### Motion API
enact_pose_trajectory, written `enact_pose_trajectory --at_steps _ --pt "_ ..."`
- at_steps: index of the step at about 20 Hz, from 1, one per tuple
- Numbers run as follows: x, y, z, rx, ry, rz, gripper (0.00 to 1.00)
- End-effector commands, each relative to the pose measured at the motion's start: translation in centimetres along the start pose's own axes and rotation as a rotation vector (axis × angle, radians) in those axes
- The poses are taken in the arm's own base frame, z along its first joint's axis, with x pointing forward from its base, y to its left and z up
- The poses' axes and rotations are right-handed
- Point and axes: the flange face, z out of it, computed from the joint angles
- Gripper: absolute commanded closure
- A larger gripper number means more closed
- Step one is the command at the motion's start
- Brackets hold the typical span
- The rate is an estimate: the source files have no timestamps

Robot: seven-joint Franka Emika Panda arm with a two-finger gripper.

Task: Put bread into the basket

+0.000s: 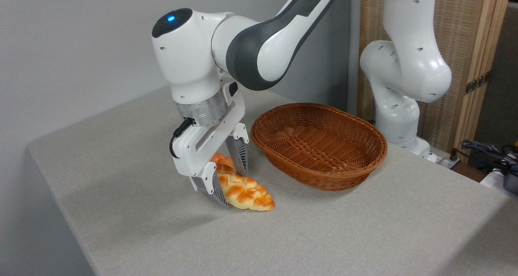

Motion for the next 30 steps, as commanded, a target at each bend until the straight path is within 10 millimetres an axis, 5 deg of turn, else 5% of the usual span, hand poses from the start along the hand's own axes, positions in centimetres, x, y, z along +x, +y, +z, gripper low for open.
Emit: enact_pose_trajectory --at_steps 1,4,6,10,14,22,30 --pt "0.4 0.6 1.0 -0.069 0.02 0.028 0.02" --pt "0.5 0.9 1.2 -0.095 0.028 0.028 0.49" --pt "0.4 1.1 1.3 -0.104 0.031 0.026 0.7" --pt "0.4 1.1 1.3 -0.104 0.032 0.025 0.73" --pt "0.4 1.1 1.1 -0.101 0.031 0.029 0.86" --pt "0.4 2.7 -1.7 -0.1 0.041 0.024 0.86" --pt "1.6 5.4 -9.4 0.0 0.037 0.033 0.84"
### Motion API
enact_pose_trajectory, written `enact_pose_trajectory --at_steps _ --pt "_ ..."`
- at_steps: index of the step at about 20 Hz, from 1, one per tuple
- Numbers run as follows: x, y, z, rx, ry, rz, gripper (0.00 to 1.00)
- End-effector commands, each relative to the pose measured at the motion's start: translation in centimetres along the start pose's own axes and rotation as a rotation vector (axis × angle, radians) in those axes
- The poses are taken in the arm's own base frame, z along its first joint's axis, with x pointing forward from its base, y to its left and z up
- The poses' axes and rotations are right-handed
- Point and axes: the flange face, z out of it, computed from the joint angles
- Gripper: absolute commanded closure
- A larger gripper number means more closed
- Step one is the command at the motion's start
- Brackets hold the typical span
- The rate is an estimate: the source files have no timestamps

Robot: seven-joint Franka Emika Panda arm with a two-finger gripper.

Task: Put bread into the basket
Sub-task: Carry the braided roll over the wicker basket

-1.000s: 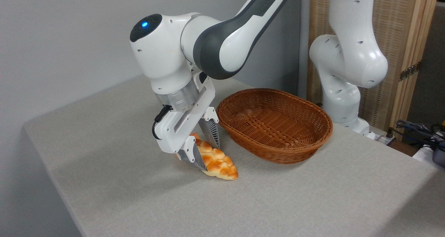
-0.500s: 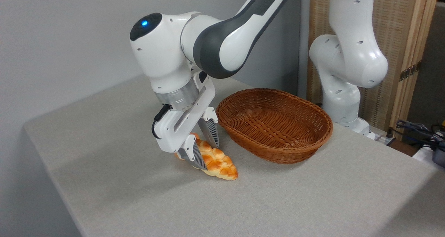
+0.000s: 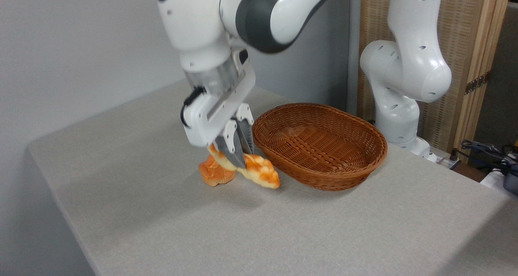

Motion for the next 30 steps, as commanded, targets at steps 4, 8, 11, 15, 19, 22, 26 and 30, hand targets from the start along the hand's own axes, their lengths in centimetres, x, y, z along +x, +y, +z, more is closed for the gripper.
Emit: enact_pose_trajectory --at_steps 4,8,11,15,19,22,26,30 --pt "2.2 5.1 -5.2 -0.03 0.04 0.041 0.79" --pt "4.1 6.2 -4.8 -0.118 0.055 0.074 0.59" --pt "5.4 6.9 -4.0 -0.197 0.068 0.104 0.25" --pt "5.5 7.6 -2.3 -0.273 0.084 0.175 0.0" --pt "5.5 7.6 -1.6 -0.297 0.089 0.18 0.0" --pt "5.6 7.4 -1.2 -0.306 0.087 0.182 0.0" --pt "5.5 7.3 -0.6 -0.32 0.091 0.181 0.0" --pt "6.1 7.1 -0.5 -0.323 0.086 0.194 0.0"
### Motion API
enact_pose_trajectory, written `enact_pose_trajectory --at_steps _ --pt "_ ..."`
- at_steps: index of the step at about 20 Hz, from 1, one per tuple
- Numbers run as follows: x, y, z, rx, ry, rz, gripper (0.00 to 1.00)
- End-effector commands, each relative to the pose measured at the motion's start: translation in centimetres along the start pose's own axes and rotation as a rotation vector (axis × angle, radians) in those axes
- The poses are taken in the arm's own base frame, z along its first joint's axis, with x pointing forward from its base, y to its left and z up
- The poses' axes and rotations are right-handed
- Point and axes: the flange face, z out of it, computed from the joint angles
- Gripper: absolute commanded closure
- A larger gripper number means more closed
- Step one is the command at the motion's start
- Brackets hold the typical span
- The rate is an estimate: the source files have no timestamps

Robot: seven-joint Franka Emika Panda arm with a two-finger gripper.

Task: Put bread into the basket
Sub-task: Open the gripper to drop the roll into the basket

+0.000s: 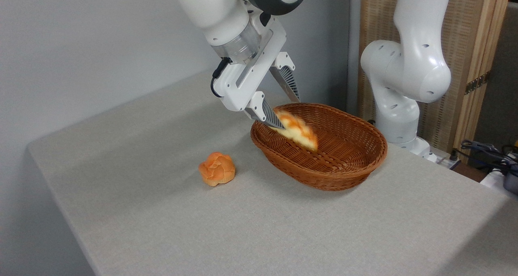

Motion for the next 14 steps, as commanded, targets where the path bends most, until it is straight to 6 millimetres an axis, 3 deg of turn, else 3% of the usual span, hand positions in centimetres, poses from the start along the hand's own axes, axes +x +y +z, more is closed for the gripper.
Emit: enact_pose_trajectory --at_steps 1,7,11,14 --pt "0.3 0.1 0.0 -0.022 -0.002 0.024 0.0" --pt "0.2 0.2 -0.8 0.008 -0.023 0.004 0.0" --pt "-1.2 -0.1 -4.0 0.169 -0.064 -0.114 0.0" --pt "-2.2 -0.7 -5.9 0.289 -0.113 -0.32 0.0"
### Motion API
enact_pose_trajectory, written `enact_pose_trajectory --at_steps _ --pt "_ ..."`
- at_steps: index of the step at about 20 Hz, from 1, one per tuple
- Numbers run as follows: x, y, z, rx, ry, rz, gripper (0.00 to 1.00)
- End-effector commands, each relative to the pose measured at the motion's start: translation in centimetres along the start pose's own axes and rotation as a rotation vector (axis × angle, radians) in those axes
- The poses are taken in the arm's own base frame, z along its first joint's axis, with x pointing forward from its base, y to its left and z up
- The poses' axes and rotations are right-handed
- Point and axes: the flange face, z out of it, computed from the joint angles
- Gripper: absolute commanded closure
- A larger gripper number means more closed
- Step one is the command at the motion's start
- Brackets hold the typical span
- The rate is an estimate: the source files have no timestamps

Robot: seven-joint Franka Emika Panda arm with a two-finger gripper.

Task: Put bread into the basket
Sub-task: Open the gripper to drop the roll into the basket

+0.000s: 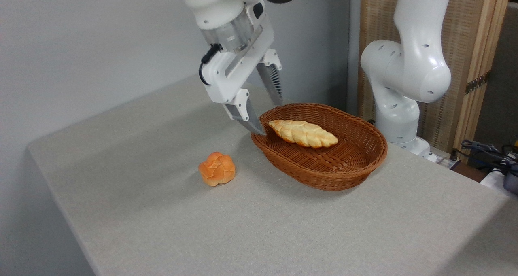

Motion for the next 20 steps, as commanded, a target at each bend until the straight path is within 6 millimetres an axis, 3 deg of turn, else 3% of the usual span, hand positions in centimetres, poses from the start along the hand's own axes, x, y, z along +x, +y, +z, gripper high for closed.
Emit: enact_pose_trajectory --at_steps 1,5,6,11,17,20 --pt "-1.4 -1.1 -2.3 0.14 -0.064 -0.261 0.0" --pt "-3.1 -2.7 -3.6 0.291 -0.021 -0.614 0.0" --pt "-4.5 -3.2 -4.2 0.324 -0.003 -0.688 0.0" --pt "-7.5 -2.9 -6.4 0.368 0.049 -0.974 0.0" --pt "-6.7 -5.7 -6.5 0.368 0.087 -1.238 0.0" --pt "-6.5 -5.8 -6.5 0.362 0.108 -1.245 0.0"
